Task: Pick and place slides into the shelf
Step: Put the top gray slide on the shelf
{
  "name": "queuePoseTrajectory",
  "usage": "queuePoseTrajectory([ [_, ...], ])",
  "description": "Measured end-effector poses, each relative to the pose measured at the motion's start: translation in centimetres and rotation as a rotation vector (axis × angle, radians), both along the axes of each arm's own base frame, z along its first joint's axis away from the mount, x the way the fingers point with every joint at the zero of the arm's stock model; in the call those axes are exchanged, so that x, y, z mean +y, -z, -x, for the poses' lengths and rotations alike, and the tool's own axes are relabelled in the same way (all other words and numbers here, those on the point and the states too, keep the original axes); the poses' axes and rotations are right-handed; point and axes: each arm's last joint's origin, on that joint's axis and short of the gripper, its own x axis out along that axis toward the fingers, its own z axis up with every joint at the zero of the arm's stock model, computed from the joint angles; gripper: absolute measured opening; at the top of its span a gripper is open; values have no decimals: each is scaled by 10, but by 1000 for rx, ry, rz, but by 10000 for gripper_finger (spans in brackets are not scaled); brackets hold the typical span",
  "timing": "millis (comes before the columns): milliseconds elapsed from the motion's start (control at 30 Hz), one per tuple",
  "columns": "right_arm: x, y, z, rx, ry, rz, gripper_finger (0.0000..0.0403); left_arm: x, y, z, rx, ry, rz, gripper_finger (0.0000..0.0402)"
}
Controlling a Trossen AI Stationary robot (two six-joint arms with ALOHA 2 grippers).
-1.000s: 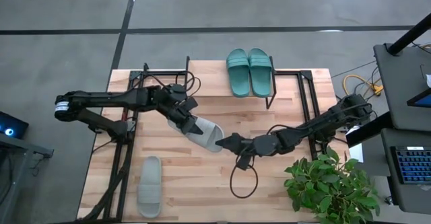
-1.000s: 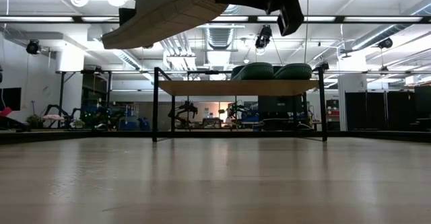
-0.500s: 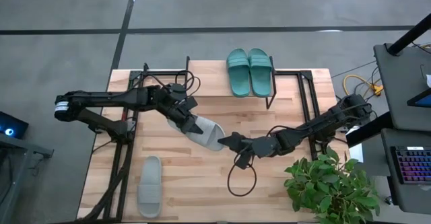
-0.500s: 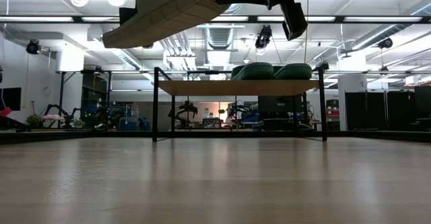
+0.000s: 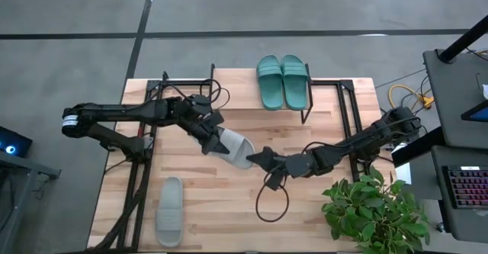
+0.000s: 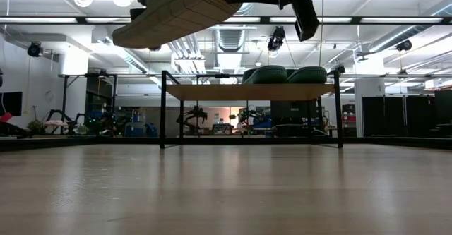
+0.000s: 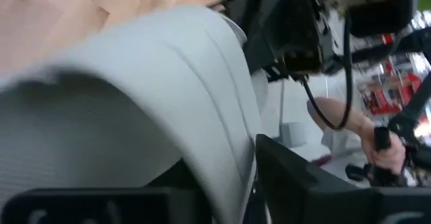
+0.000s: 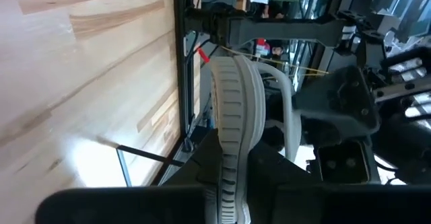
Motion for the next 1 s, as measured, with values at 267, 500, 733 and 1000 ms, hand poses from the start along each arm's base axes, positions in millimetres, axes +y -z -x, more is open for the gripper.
queuePoseTrajectory([
  [267,0,0,0,-1,13,3,24,-2,-1,2,-7,81,34,160],
  [500,-1,-1,0,-4,26,7,24,3,-8,13,-25,63,26,175],
  [733,-1,-1,0,-4,31,8,24,10,-18,33,-29,23,11,176],
  [1000,-2,-2,1,-14,78,12,21,14,-32,62,-63,-58,-35,176],
])
